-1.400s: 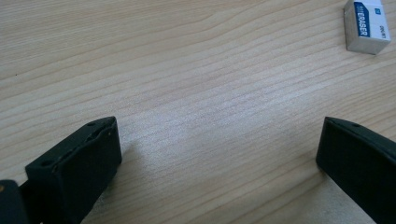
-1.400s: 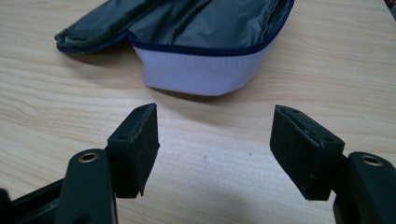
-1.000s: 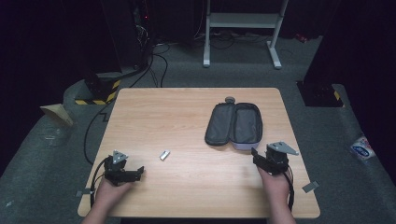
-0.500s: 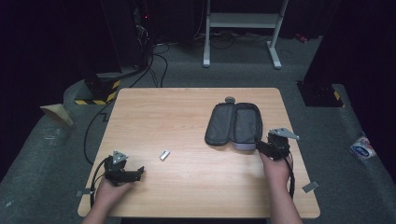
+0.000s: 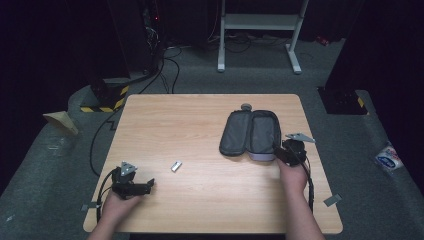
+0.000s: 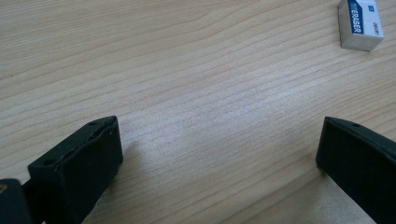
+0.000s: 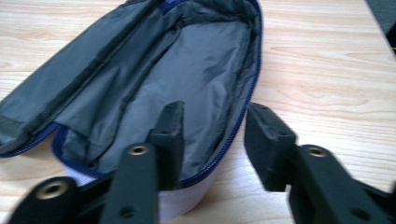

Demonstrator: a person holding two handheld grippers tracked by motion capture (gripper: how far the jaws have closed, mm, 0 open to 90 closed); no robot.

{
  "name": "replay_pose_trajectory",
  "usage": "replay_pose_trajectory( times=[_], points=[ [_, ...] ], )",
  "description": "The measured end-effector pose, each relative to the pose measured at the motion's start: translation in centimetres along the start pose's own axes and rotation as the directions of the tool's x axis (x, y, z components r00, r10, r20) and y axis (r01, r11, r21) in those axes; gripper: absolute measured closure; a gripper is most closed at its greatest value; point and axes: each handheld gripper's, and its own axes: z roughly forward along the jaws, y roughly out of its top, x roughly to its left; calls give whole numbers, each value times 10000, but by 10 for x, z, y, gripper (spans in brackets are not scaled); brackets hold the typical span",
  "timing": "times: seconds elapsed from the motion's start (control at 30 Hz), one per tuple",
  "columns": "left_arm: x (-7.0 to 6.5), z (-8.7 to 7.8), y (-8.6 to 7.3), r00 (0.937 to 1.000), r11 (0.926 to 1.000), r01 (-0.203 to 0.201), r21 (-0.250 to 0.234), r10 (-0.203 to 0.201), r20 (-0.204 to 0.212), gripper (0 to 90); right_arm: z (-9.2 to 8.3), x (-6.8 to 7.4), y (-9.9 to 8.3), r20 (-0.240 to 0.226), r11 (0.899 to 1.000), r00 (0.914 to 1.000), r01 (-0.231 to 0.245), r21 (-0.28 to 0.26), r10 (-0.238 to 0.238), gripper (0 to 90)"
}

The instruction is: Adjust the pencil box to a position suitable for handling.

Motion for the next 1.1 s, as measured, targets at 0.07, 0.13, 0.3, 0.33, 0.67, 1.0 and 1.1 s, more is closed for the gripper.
replay_pose_trajectory(
  times=[0.07, 0.13, 0.3, 0.33, 0.67, 1.0, 1.1],
  points=[
    [-1, 0, 0, 10000, 10000, 77, -1, -77, 28, 7, -1, 3, -3, -65, 10000, 10000, 65, -35, -65, 636],
    [-1, 0, 0, 10000, 10000, 41, -1, -41, 21, 6, -3, 8, -9, -158, 9999, 9997, 158, -19, -158, 653],
    [-1, 0, 0, 10000, 10000, 55, -1, -55, 45, 6, -6, 15, -18, -289, 9998, 9994, 201, -8, -201, 638],
    [0, 0, 0, 10000, 10000, 16, 14, -16, 58, 6, -7, 17, -21, -359, 9998, 9992, 177, -2, -177, 626],
    [-1, 0, 0, 10000, 10000, -31, 0, 31, 89, 6, -25, 60, -44, -1107, 9980, 9930, 349, -527, -406, 578],
    [-1, 0, 0, 9999, 10000, -29, 6, 29, 99, 6, -33, 73, -46, -1393, 9943, 9883, 496, -942, -625, 554],
    [-1, 0, 0, 9999, 10000, -32, 8, 32, 98, 6, -35, 67, -41, -1285, 9935, 9902, 420, -1063, -556, 547]
  ],
)
